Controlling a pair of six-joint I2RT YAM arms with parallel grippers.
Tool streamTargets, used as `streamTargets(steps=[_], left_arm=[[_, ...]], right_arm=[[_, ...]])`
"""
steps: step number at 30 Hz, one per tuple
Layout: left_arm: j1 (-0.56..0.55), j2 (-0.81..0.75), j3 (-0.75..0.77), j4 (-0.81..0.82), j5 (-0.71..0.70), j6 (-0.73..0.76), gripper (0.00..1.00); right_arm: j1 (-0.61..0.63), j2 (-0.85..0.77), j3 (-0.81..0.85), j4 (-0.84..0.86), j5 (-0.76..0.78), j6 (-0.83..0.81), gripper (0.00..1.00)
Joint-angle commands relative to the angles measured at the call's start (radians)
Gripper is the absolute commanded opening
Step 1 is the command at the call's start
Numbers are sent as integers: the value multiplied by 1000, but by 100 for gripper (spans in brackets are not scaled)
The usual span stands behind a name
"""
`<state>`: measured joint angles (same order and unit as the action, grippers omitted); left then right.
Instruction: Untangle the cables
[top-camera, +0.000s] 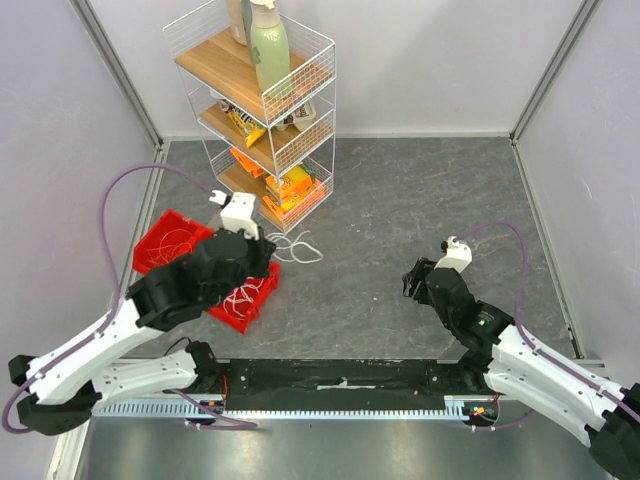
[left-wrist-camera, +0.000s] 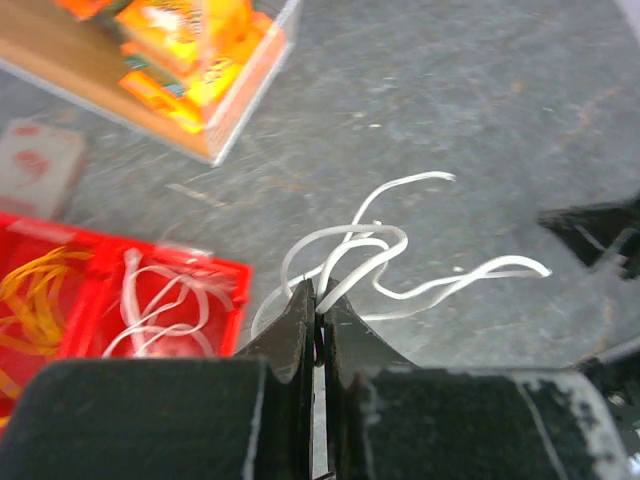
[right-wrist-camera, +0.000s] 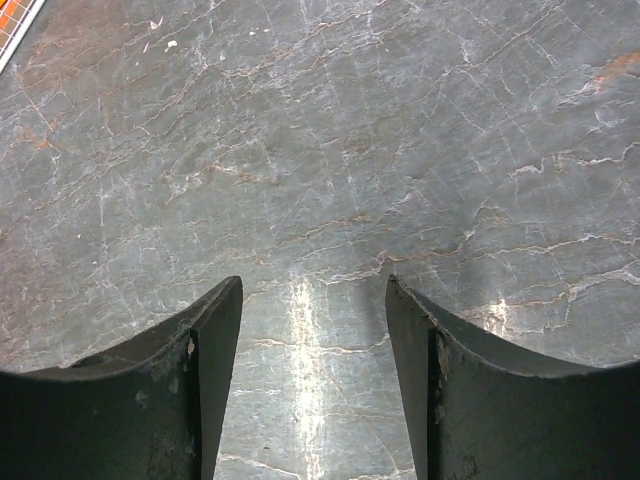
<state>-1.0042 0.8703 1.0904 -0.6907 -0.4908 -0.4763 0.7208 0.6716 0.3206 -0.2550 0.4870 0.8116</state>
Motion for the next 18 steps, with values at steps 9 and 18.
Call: streamTargets(steps=[9, 18], left_arm=[[257, 18, -273, -308, -242, -389, 2], [406, 81, -358, -178, 42, -617, 2]], right_arm=[[-1, 14, 14, 45, -18, 6, 67], [-1, -18, 9, 28, -25, 0, 67]])
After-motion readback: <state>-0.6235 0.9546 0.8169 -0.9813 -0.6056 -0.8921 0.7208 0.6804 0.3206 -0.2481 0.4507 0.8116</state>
